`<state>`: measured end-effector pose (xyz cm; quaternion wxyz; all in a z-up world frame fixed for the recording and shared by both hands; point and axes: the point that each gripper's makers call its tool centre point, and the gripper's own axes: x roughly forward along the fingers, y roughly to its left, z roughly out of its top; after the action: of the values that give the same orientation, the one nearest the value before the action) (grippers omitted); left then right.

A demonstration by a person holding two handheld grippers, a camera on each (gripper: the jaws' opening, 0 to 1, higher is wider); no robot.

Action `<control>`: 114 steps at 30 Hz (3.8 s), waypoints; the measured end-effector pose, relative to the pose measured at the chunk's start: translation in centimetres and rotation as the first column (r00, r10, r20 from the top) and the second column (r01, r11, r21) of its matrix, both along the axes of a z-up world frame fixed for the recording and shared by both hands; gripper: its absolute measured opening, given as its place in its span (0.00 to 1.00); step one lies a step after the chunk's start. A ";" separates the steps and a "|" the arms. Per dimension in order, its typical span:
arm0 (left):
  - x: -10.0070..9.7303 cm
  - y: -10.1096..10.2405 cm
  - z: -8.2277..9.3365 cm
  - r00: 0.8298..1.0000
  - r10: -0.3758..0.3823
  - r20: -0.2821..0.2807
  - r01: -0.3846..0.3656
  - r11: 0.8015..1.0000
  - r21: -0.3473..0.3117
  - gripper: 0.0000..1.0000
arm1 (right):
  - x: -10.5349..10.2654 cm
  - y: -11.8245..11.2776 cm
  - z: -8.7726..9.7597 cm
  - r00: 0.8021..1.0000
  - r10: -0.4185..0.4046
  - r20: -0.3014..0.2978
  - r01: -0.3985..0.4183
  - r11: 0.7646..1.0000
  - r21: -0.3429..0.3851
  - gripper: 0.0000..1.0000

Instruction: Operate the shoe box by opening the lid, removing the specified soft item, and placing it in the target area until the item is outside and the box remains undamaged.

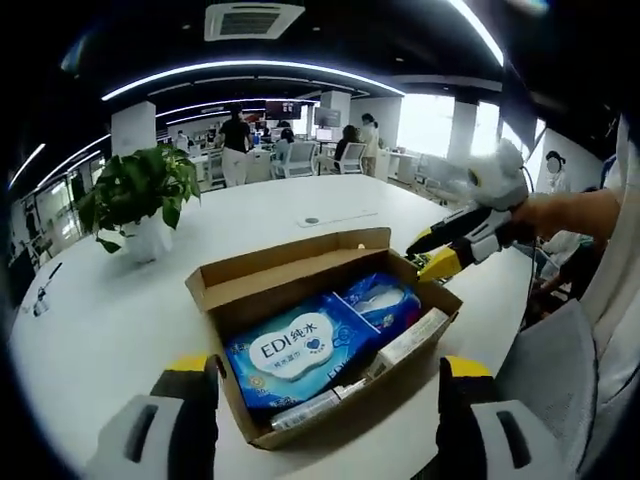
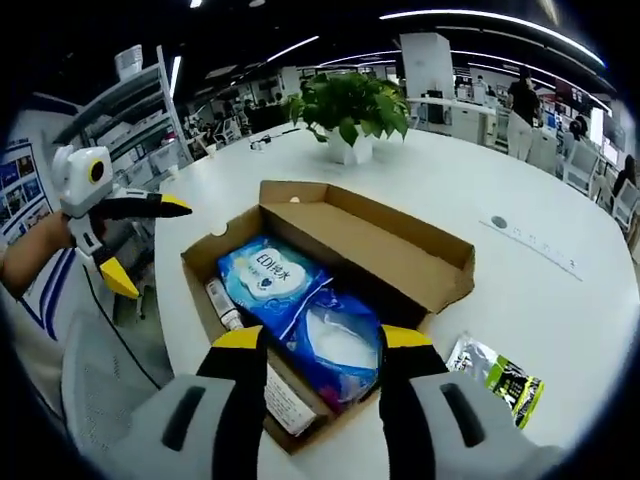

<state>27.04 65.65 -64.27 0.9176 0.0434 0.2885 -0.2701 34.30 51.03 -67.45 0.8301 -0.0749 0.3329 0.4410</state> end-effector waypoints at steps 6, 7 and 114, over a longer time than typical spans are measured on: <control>-0.2 0.4 0.0 1.000 0.008 0.005 -0.008 1.000 0.001 1.00 | 0.1 2.1 -1.3 0.998 0.061 -0.011 -0.062 0.998 -0.016 0.39; -0.2 0.5 0.0 1.000 0.010 0.006 -0.010 1.000 0.001 1.00 | 0.1 2.3 -1.5 0.997 0.071 -0.013 -0.071 0.997 -0.017 0.39; 5.0 -0.4 -5.7 0.988 -0.011 -0.156 0.013 1.000 0.016 0.44 | 2.5 -0.1 -2.8 0.983 -0.168 -0.071 0.166 0.986 -0.025 0.00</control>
<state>32.08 65.24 -70.00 0.8902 0.0317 0.3613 -0.2758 36.80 50.93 -70.20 0.8506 -0.0384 0.3724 0.3691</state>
